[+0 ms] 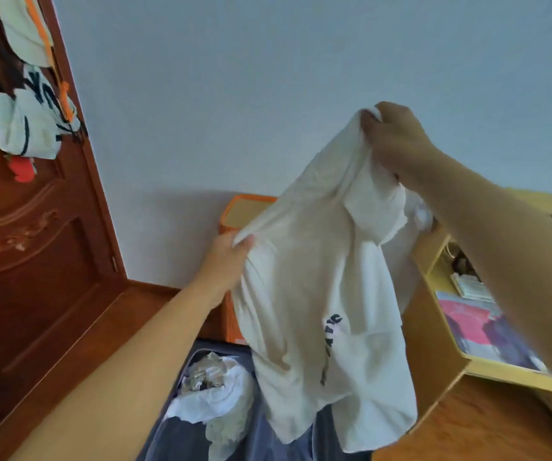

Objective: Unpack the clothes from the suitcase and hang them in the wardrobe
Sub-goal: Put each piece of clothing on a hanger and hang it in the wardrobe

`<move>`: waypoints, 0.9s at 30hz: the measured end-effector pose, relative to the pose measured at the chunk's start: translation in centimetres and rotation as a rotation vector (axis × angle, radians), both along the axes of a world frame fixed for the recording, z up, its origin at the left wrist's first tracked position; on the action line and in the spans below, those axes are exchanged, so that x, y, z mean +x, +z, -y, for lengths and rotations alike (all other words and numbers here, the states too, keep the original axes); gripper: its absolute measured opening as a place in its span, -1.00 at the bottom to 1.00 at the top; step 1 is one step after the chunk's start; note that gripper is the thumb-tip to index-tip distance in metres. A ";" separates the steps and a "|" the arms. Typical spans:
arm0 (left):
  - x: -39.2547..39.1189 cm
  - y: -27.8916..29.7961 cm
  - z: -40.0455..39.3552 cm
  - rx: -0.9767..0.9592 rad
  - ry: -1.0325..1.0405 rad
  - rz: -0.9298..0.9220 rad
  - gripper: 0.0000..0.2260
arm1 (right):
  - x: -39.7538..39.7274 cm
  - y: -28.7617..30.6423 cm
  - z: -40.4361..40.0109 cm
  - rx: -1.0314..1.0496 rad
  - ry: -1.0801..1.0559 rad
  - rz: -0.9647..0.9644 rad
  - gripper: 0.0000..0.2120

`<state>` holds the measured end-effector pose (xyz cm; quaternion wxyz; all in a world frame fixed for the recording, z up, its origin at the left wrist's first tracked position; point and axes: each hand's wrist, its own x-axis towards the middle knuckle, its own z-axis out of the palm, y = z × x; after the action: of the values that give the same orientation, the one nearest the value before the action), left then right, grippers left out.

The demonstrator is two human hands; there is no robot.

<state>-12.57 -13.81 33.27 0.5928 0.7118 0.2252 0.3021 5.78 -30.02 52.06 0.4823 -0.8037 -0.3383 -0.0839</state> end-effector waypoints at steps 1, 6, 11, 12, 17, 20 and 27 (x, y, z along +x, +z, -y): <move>-0.2 1.5 -0.4 -0.043 0.049 0.053 -0.85 | 1.4 -0.2 1.3 -0.040 -0.154 0.065 -0.78; -3.1 8.2 -2.0 0.050 -0.379 -0.126 -0.78 | 5.4 -2.3 5.7 -0.002 -0.328 -0.039 -0.75; -5.9 11.2 -0.4 0.159 -0.327 -0.182 -0.79 | 0.2 -2.5 6.0 -0.426 -0.141 0.194 -0.67; -6.1 12.0 0.4 0.234 -0.259 -0.173 -0.84 | -3.2 -2.7 5.1 -0.413 0.119 0.205 -0.51; -10.3 15.6 2.1 0.653 0.060 -0.260 -0.81 | -14.6 -5.8 -1.6 -0.355 0.710 0.240 -0.91; -16.9 14.1 0.9 0.739 0.196 -0.421 -0.85 | -16.4 -4.7 -4.3 -0.050 0.804 0.186 -0.73; -34.5 12.6 -3.2 0.494 0.792 -0.749 -0.83 | -23.7 -0.3 -12.7 0.017 0.876 0.135 -0.68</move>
<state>-47.11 -10.62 45.87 0.1322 0.7486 0.5901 0.2720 -17.89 -17.30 51.79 0.4556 -0.5733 -0.6770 0.0731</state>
